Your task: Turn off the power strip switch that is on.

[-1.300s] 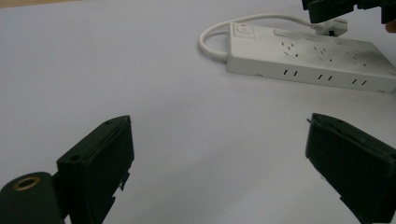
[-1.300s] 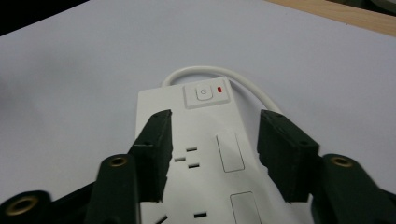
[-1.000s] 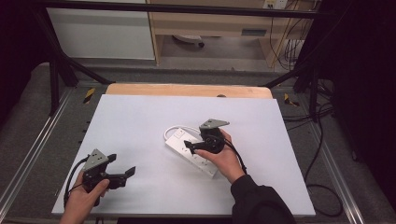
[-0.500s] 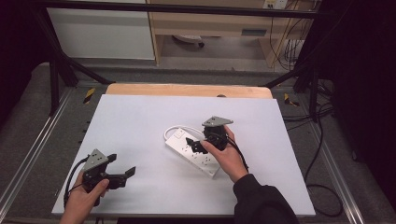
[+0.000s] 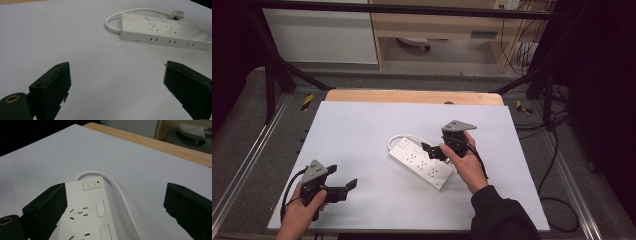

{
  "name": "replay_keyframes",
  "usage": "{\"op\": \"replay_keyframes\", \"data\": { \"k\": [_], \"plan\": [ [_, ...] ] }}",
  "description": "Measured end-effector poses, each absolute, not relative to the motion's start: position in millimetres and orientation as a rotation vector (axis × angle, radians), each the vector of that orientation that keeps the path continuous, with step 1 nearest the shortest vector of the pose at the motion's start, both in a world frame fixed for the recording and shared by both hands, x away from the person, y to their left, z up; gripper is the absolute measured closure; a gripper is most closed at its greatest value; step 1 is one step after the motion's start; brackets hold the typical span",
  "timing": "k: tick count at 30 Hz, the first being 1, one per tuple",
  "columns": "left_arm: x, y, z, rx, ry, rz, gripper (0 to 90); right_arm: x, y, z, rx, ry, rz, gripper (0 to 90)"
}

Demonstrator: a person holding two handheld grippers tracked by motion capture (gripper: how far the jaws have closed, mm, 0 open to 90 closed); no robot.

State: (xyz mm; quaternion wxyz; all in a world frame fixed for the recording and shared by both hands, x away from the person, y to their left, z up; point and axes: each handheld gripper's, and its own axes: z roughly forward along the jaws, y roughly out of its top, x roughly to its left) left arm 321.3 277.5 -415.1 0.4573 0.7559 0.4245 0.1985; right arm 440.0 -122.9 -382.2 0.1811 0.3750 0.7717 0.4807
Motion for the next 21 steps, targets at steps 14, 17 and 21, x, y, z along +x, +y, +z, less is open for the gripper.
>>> {"op": "replay_keyframes", "data": {
  "k": [14,17,21],
  "plan": [
    [321.4,277.7,-415.6,1.864,1.047,0.492,7.2,435.8,-155.4,-376.4,1.098,2.132,1.361,5.4],
    [321.5,277.5,-415.7,1.865,1.047,0.493,7.2,433.7,-167.1,-375.5,1.119,2.109,1.373,5.3],
    [321.4,277.5,-415.9,1.864,1.048,0.494,7.2,431.9,-175.8,-374.9,1.131,2.091,1.385,5.2]
  ]
}}
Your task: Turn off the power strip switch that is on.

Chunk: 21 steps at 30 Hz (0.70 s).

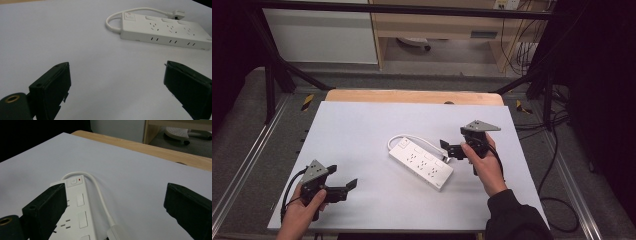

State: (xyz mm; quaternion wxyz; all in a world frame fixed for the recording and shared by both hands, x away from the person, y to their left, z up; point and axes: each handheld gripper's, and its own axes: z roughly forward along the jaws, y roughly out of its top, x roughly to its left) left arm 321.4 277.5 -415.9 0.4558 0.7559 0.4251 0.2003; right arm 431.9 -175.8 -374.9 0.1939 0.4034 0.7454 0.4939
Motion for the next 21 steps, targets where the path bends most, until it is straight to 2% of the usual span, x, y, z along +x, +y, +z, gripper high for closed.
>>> {"op": "replay_keyframes", "data": {
  "k": [21],
  "plan": [
    [321.2,277.4,-416.0,1.859,1.052,0.497,7.1,413.1,-233.0,-383.5,1.218,1.985,1.405,4.2]
  ]
}}
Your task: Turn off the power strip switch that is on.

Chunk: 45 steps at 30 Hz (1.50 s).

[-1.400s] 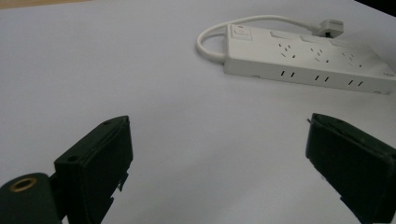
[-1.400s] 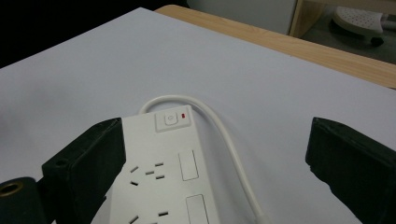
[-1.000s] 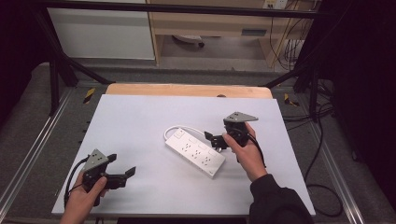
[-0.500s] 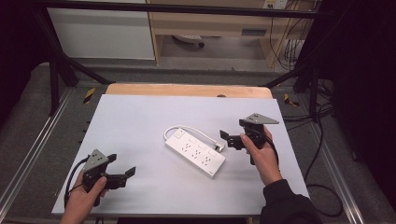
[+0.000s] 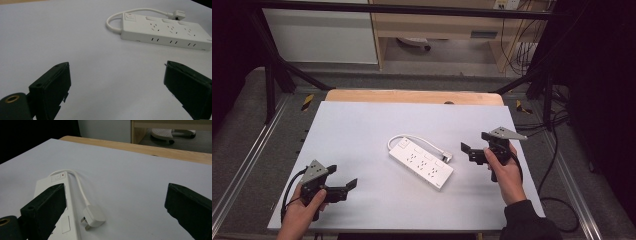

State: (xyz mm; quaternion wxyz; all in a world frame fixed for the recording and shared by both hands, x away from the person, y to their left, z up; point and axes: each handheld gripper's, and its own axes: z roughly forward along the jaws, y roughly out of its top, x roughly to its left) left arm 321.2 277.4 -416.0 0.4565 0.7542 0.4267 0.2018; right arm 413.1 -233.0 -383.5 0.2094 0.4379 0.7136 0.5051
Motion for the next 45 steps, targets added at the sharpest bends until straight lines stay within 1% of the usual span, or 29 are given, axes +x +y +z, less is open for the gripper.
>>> {"op": "replay_keyframes", "data": {
  "k": [14,29,40,45],
  "plan": [
    [320.9,276.9,-416.2,1.853,1.053,0.491,7.1,395.7,-254.5,-393.2,1.247,1.947,1.4,4.2],
    [320.5,276.5,-416.1,1.851,1.053,0.489,7.0,385.9,-269.9,-407.6,1.262,1.925,1.376,4.2],
    [319.0,277.5,-414.6,1.84,1.045,0.491,7.0,388.9,-268.7,-429.2,1.23,1.936,1.323,4.7],
    [317.3,280.1,-413.1,1.825,1.043,0.486,7.0,392.2,-259.6,-440.0,1.227,1.988,1.267,4.7]
  ]
}}
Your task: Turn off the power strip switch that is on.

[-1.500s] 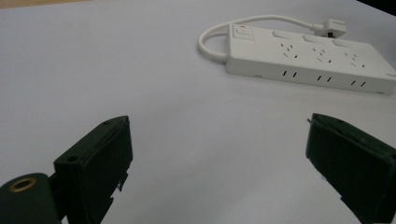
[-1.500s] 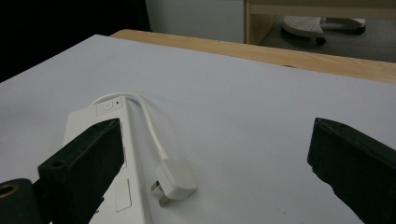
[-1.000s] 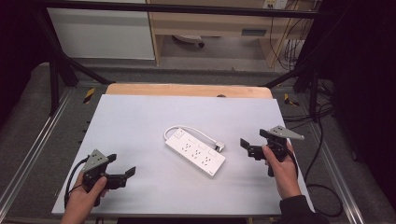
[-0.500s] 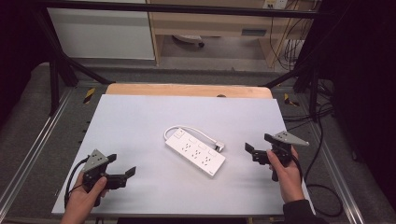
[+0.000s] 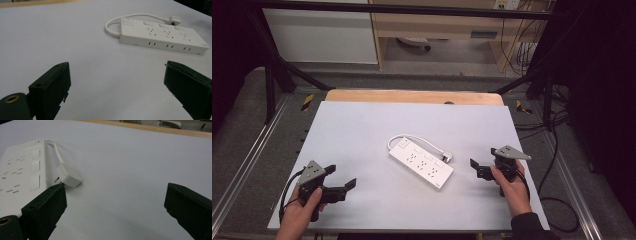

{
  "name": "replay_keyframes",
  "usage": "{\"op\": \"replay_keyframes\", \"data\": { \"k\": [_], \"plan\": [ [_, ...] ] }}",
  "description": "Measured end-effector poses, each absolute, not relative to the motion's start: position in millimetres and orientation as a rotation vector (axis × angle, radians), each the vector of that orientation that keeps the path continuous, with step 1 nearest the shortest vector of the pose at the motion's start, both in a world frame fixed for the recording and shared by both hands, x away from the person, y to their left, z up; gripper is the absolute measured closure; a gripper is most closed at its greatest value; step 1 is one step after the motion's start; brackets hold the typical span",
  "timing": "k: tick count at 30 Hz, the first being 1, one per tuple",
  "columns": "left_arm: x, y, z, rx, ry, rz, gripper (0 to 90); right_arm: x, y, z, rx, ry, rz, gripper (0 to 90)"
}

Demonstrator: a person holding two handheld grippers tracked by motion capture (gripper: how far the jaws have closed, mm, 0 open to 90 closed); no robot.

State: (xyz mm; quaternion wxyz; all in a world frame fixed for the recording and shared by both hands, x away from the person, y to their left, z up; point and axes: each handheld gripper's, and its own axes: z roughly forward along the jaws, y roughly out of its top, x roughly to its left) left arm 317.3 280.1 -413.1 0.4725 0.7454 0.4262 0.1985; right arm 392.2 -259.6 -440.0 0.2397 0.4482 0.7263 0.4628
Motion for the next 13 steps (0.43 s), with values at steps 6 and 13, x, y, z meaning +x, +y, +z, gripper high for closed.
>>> {"op": "replay_keyframes", "data": {
  "k": [6,13],
  "plan": [
    [312.3,284.0,-412.4,1.815,1.039,0.491,7.0,395.9,-248.5,-449.2,1.23,2.058,1.209,4.7],
    [314.1,282.1,-413.5,1.824,1.039,0.496,6.9,397.0,-245.8,-452.0,1.257,2.089,1.158,4.4]
  ]
}}
